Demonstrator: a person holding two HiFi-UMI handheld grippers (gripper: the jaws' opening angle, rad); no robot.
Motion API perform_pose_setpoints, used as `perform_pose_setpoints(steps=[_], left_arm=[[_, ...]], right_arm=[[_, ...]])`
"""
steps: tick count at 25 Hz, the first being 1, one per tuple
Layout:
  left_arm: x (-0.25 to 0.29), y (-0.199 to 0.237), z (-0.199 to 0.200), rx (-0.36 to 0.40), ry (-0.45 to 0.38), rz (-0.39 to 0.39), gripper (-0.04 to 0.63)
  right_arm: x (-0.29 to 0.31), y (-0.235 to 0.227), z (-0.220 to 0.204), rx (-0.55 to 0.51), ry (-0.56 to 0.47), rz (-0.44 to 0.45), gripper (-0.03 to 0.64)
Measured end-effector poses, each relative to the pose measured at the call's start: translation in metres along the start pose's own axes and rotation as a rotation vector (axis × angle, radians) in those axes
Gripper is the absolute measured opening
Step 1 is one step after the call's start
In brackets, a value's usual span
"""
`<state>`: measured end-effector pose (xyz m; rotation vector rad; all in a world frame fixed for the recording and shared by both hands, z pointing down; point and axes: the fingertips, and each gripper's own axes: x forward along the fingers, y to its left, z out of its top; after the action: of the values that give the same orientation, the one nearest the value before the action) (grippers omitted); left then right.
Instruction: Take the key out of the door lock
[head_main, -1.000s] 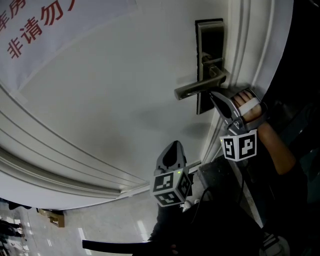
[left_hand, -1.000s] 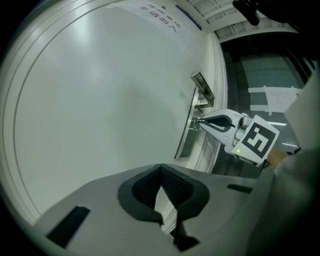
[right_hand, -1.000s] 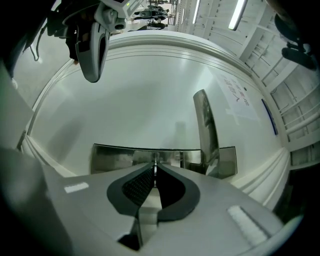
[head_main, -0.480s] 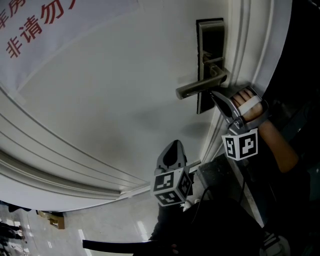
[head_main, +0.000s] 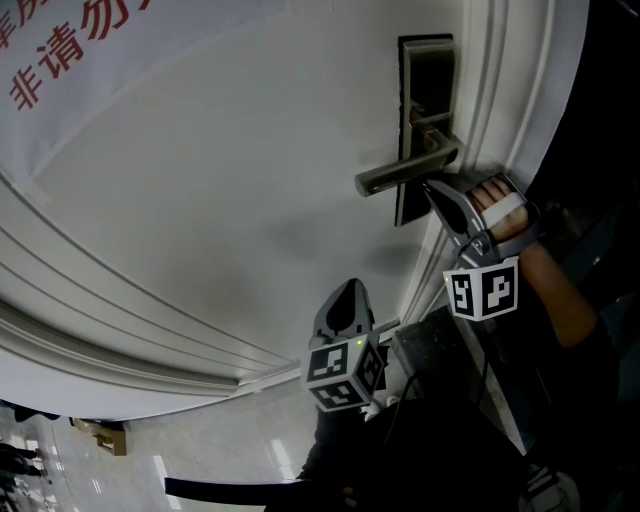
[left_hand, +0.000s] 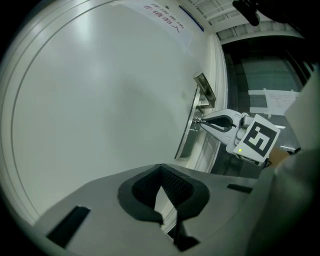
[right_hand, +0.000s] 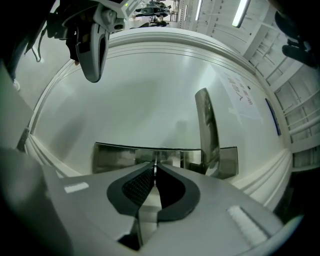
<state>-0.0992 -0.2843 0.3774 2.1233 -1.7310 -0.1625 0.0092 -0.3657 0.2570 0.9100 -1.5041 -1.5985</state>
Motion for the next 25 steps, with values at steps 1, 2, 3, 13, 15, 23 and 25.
perform_pose_setpoints(steps=[1,2,3,13,15,23,25], left_arm=[[-0.0001,0.0000,-0.0001,-0.001,0.000,0.000,0.000],[-0.0003,-0.0001,-0.0002,-0.001,0.000,0.000,0.000],[-0.0005,-0.0002,-0.0003,-0.002,0.000,0.000,0.000],[-0.0030,0.0011,-0.0005,-0.003,-0.006,0.007,-0.001],[-0.0035,0.0020,0.0008,0.003,-0.010,0.009,0.000],[-0.0046,0.0021,0.0016,-0.001,-0.009,0.009,-0.001],[-0.0049,0.0010,0.0010,-0.005,-0.003,0.007,-0.001]], right_arm=[[-0.0001,0.0000,0.0000,-0.005,0.000,0.000,0.012],[-0.0002,0.0002,-0.0002,-0.014,0.000,-0.002,0.012],[-0.0003,0.0003,-0.0004,-0.023,0.001,-0.003,0.012],[-0.0003,0.0012,-0.0007,-0.069,0.005,-0.006,0.012],[-0.0003,0.0006,-0.0007,-0.045,0.008,0.002,0.012],[-0.0005,0.0001,-0.0005,-0.039,0.013,0.004,0.012],[-0.0006,0.0008,-0.0007,-0.060,0.013,0.001,0.012]])
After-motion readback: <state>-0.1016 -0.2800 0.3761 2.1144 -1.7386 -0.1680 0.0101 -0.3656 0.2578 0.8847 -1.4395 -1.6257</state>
